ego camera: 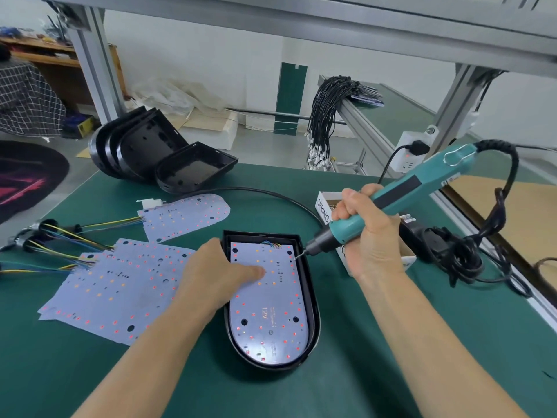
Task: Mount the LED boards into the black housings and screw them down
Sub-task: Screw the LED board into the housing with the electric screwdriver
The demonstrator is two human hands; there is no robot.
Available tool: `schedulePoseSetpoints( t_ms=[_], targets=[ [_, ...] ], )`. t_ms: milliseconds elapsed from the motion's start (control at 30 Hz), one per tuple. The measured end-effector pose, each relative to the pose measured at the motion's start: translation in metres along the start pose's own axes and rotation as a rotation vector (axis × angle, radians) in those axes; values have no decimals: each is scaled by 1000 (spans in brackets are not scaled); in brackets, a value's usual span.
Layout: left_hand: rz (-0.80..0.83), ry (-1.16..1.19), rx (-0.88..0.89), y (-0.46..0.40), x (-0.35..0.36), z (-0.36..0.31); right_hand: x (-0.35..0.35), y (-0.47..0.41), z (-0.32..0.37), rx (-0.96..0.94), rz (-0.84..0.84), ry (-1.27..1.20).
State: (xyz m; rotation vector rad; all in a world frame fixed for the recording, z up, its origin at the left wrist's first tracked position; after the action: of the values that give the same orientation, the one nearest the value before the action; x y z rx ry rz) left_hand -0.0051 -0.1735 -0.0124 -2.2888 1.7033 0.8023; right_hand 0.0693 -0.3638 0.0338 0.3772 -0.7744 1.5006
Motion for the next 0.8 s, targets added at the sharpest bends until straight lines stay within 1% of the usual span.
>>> schedulePoseSetpoints(
  t_ms=[300, 433, 533, 700, 800],
  targets=[
    [-14, 18, -11, 0, 0, 2, -1, -4, -6, 21, 13, 40],
    [-28, -8, -9, -4, 2, 5, 2, -6, -8, 8, 50, 85],
    [-23, -33, -28, -7, 4, 3, 8, -8, -11, 10, 114, 159],
    [-28, -58, -54, -7, 4, 2, 13, -10, -12, 128, 326, 197],
    [-23, -54, -54, -5, 3, 2, 10, -12, -9, 143, 332, 189]
  ],
)
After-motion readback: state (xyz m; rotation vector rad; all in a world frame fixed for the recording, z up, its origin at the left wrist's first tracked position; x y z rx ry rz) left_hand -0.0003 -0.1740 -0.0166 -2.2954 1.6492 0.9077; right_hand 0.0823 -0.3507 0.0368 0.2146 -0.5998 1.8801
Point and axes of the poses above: each hand's wrist, its own y-axis away from the middle knuckle, its own x-axis out of the palm, z = x × y, the point moved 3 cm from there along -y, towards the middle knuckle, and after that the axes turned 4 degrees about -y, right-handed, at the moved point
